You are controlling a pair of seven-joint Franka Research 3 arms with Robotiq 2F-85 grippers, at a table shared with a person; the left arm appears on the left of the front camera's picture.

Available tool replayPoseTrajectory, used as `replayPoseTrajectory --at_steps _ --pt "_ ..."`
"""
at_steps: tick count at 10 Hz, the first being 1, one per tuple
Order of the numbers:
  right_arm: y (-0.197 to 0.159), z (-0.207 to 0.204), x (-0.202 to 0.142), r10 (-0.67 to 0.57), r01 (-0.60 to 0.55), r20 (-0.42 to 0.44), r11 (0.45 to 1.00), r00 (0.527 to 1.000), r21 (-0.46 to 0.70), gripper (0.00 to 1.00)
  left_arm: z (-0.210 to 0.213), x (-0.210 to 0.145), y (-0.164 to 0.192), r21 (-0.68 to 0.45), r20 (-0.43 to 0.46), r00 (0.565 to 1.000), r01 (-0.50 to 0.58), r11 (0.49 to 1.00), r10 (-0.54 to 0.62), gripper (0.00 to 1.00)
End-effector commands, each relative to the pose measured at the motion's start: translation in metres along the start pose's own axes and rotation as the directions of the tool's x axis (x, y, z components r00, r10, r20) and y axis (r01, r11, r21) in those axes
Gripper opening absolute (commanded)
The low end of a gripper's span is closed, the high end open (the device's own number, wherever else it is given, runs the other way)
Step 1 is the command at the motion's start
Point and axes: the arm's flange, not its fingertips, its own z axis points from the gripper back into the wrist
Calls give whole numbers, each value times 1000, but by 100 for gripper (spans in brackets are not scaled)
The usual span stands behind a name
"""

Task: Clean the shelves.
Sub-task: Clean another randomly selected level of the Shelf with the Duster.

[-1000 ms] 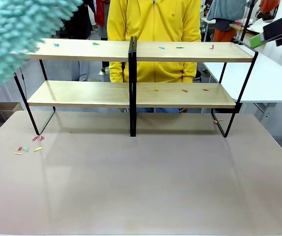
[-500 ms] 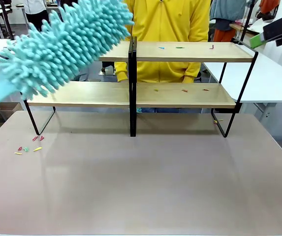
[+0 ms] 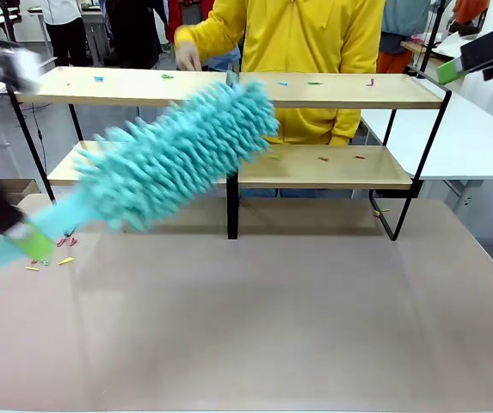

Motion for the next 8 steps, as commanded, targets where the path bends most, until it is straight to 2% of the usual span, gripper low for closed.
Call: replayPoseTrajectory --at_steps 1,2,3,4,5,8 --pt "-2 0 0 -4 4 1 1000 1000 5 100 -17 67 -13 2 -195 974 -119 993 118 13" --pt "-2 0 0 -4 4 1 1000 1000 5 100 -35 89 -22 45 -175 969 -168 985 174 13" --pt "-2 0 0 -4 4 1 1000 1000 5 100 -50 107 -28 -18 -145 970 -199 980 195 13" --pt "-2 0 0 -4 4 1 1000 1000 5 100 -63 114 -33 -94 -241 962 -157 983 130 13" --pt "-2 0 0 -4 4 1 1000 1000 5 100 -62 89 -35 31 -172 972 -155 987 158 13" --pt "-2 0 0 -4 4 1 1000 1000 5 100 -62 89 -35 31 -172 972 -155 987 158 13"
